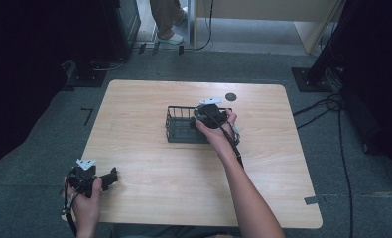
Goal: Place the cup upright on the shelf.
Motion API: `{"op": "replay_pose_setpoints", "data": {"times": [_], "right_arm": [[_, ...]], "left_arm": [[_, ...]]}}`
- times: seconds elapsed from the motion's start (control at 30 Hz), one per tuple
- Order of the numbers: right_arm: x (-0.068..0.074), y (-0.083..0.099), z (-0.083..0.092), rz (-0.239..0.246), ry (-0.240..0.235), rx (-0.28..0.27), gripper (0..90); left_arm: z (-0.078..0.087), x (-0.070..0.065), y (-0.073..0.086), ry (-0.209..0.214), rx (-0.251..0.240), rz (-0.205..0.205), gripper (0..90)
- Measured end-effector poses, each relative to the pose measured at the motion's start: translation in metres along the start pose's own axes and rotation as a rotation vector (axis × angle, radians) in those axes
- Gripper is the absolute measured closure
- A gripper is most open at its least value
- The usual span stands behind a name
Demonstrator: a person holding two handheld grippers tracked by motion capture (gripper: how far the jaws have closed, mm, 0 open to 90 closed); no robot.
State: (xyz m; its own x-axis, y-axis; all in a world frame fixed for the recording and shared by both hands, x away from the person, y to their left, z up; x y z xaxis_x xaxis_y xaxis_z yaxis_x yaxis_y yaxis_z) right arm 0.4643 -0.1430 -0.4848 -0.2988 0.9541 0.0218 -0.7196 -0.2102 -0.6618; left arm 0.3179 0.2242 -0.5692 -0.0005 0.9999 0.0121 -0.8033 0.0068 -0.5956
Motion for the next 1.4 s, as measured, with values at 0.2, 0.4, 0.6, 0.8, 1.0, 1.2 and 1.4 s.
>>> {"op": "replay_pose_setpoints", "data": {"times": [0.2, 0.4, 0.6, 0.8, 1.0, 1.2, 1.4], "right_arm": [[-0.001, 0.002, -0.001, -0.008, -0.01, 0.017, 17.8], [-0.003, 0.002, 0.001, -0.008, -0.007, 0.027, 10.1], [-0.001, 0.0, 0.007, -0.011, -0.028, 0.02, 0.0], [-0.002, -0.006, 0.022, -0.016, -0.038, -0.023, 0.0], [-0.007, -0.006, 0.037, -0.023, -0.039, -0.055, 0.0], [-0.013, 0.0, 0.053, -0.031, -0.04, -0.085, 0.0], [-0.022, 0.008, 0.068, -0.044, -0.034, -0.113, 0.0]], "left_arm": [[0.0, 0.0, 0.0, 0.0, 0.0, 0.0, 0.0], [0.0, 0.0, 0.0, 0.0, 0.0, 0.0, 0.0], [0.0, 0.0, 0.0, 0.0, 0.0, 0.0, 0.0], [0.0, 0.0, 0.0, 0.0, 0.0, 0.0, 0.0], [0.0, 0.0, 0.0, 0.0, 0.0, 0.0, 0.0], [0.0, 0.0, 0.0, 0.0, 0.0, 0.0, 0.0], [0.0, 0.0, 0.0, 0.0, 0.0, 0.0, 0.0]]}}
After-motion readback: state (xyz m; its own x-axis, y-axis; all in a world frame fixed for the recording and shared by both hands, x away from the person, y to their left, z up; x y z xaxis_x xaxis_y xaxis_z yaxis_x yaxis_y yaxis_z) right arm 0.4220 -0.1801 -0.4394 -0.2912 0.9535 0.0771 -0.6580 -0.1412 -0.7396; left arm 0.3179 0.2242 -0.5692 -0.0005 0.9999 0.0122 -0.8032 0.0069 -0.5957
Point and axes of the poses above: each handheld gripper's, and its own axes: z roughly backward along the jaws, y roughly out of its underside, x roughly to its left, the point moved 7 cm from there along -z, roughly forward along the jaws, and after that the axes turned 7 degrees about x, right-handed, at the moved point
